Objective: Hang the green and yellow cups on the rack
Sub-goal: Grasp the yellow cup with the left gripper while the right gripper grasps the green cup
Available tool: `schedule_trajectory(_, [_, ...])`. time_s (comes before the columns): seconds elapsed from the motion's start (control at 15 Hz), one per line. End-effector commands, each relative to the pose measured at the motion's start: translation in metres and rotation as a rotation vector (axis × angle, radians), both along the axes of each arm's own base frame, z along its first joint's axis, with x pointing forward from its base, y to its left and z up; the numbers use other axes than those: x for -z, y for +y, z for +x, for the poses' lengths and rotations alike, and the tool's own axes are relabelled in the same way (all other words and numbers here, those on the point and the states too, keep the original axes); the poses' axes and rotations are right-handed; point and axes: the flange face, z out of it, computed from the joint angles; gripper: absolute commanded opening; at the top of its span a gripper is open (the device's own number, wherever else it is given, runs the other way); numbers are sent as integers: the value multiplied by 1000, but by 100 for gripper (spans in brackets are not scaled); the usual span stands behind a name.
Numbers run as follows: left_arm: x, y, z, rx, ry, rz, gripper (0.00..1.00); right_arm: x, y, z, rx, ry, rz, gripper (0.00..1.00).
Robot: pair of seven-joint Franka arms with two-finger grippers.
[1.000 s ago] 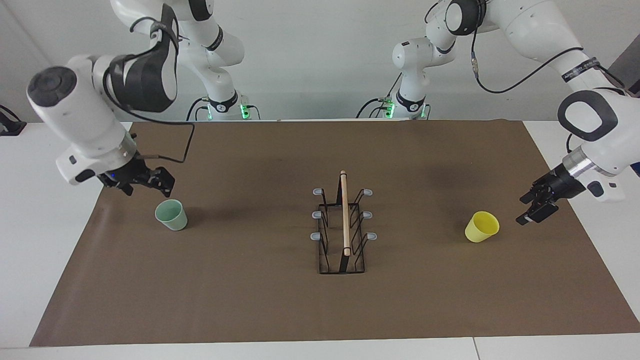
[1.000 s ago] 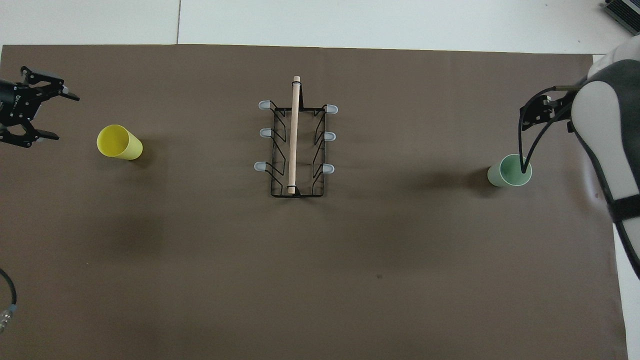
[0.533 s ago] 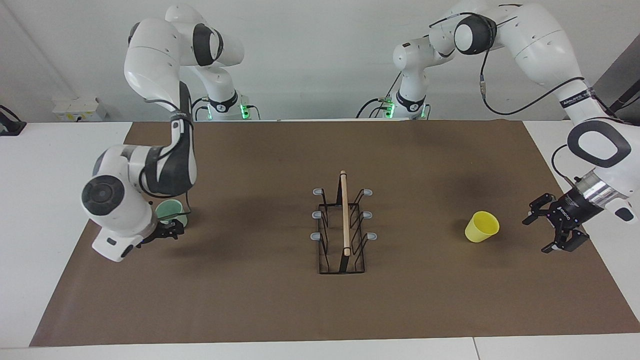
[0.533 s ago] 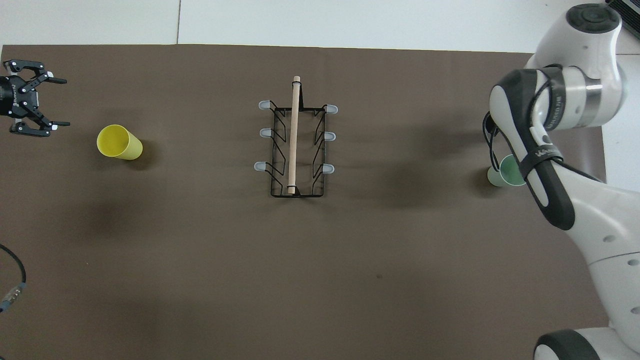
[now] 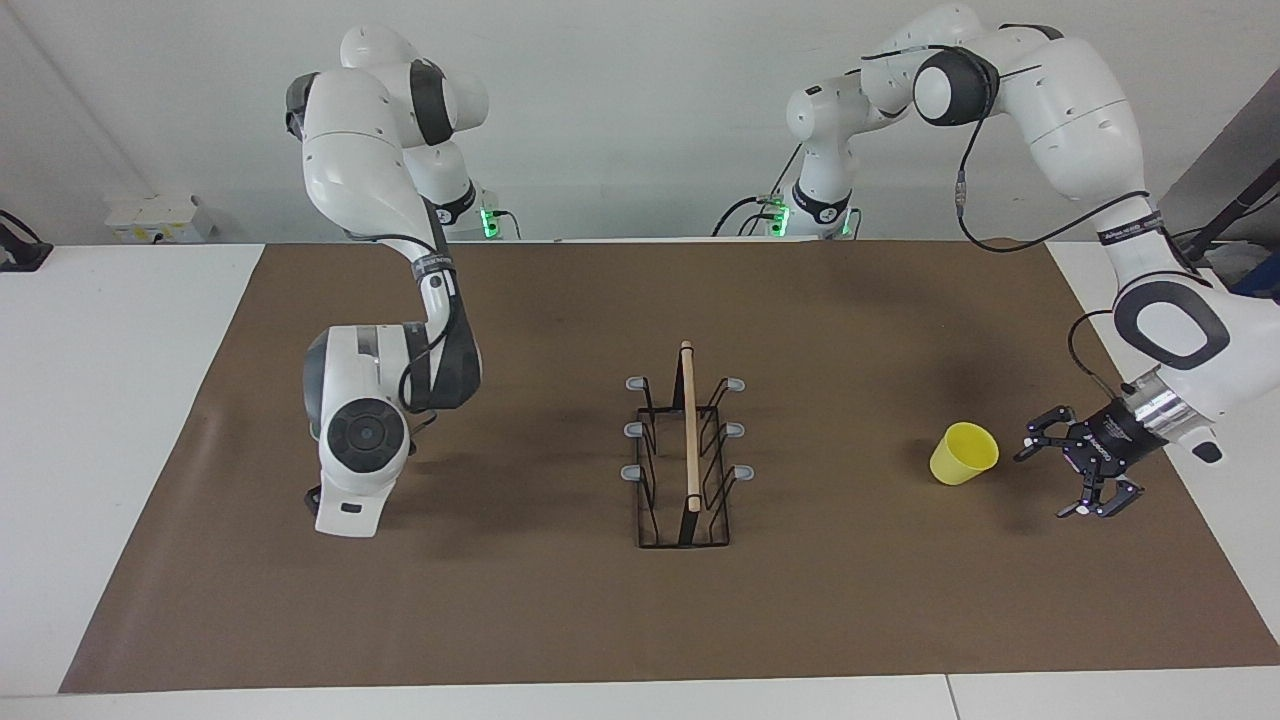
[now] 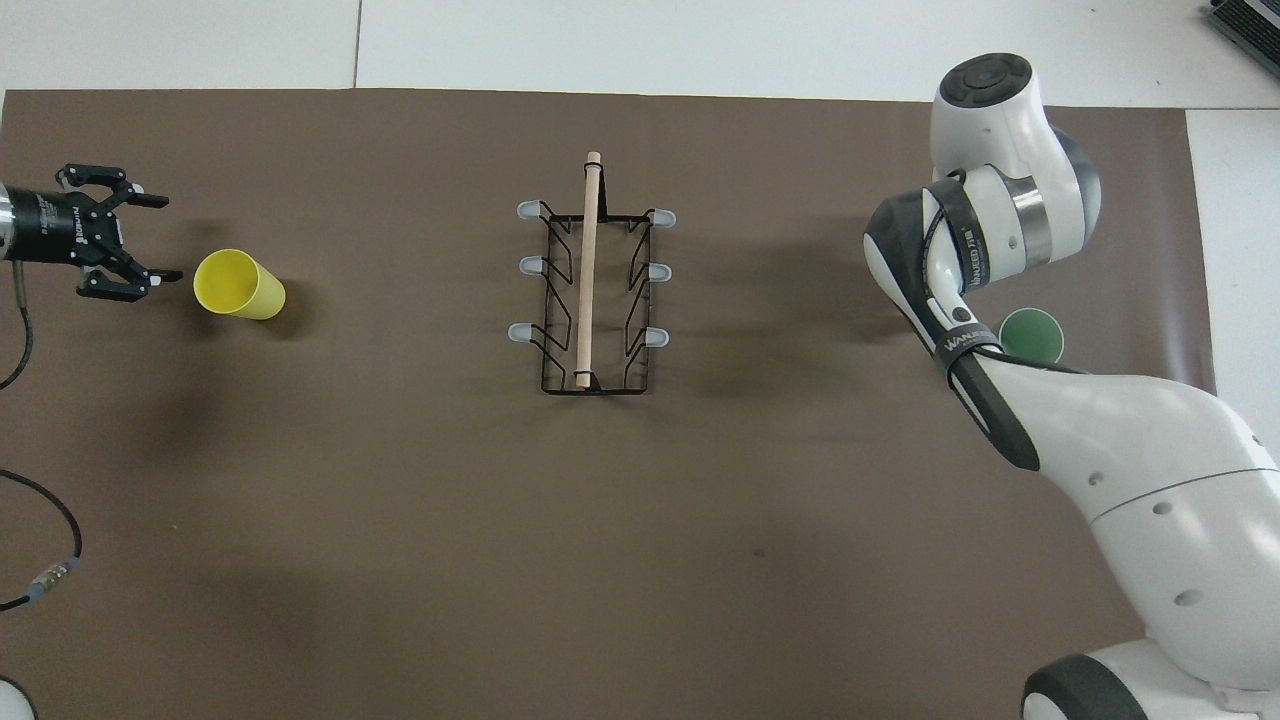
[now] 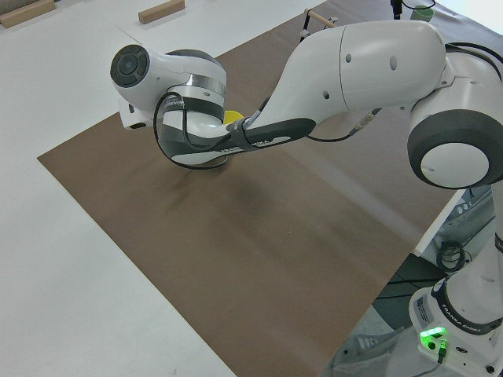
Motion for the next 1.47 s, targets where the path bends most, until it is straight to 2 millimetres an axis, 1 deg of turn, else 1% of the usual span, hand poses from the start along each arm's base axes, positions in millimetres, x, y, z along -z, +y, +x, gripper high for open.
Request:
schedule_trajectory(0.0, [8,-13,-22,49,78,-70,100,8,2,-22,-130,92,-48,100])
schedule_trajectory(0.07, [9,-18,-25,77,81,-81,100,11,11,-27,-178,118,-81,100])
schedule_trajectory(0.13, [13,-23,-28,99,81,-84,100,15,13,-36,-201,140,-106,100])
schedule_trajectory(0.2, [17,-27,-33,133,69,-84,100,18,10,-42,-222,159,-131,100])
schedule_trajectory(0.33, [26,-29,-45,176,45,-92,100,19,8,-46,-246,175,-161,100])
schedule_trajectory(0.47, [33,-35,-51,165,47,-112,100,23,11,-54,-258,194,-166,100])
schedule_trajectory(0.6, [27,-42,-62,172,44,-125,100,27,8,-61,-274,213,-196,100])
schedule_trajectory(0.73, [30,-49,-64,164,26,-134,100,32,6,-71,-302,229,-225,100])
schedule_trajectory(0.8, [35,-56,-65,160,10,-144,100,37,4,-76,-324,235,-245,100])
schedule_trajectory(0.93, [47,-65,-72,142,-5,-143,100,39,4,-77,-343,226,-253,100])
schedule_trajectory(1.0, [48,-74,-75,143,-9,-135,100,40,4,-77,-341,223,-255,96])
schedule_trajectory(1.07, [46,-77,-78,135,-13,-130,100,40,7,-77,-355,222,-268,85])
schedule_trajectory(1.13, [45,-78,-80,122,-20,-141,100,40,6,-78,-379,224,-288,54])
schedule_trajectory(1.2, [46,-80,-80,112,-22,-150,100,41,6,-82,-401,231,-304,1])
schedule_trajectory(1.27, [47,-85,-79,106,-27,-148,100,47,15,-92,-425,241,-317,0])
schedule_trajectory(1.33, [47,-88,-78,105,-32,-143,100,44,11,-92,-432,241,-340,0])
schedule_trajectory(1.4, [44,-90,-77,105,-39,-146,100,42,14,-91,-433,238,-344,0])
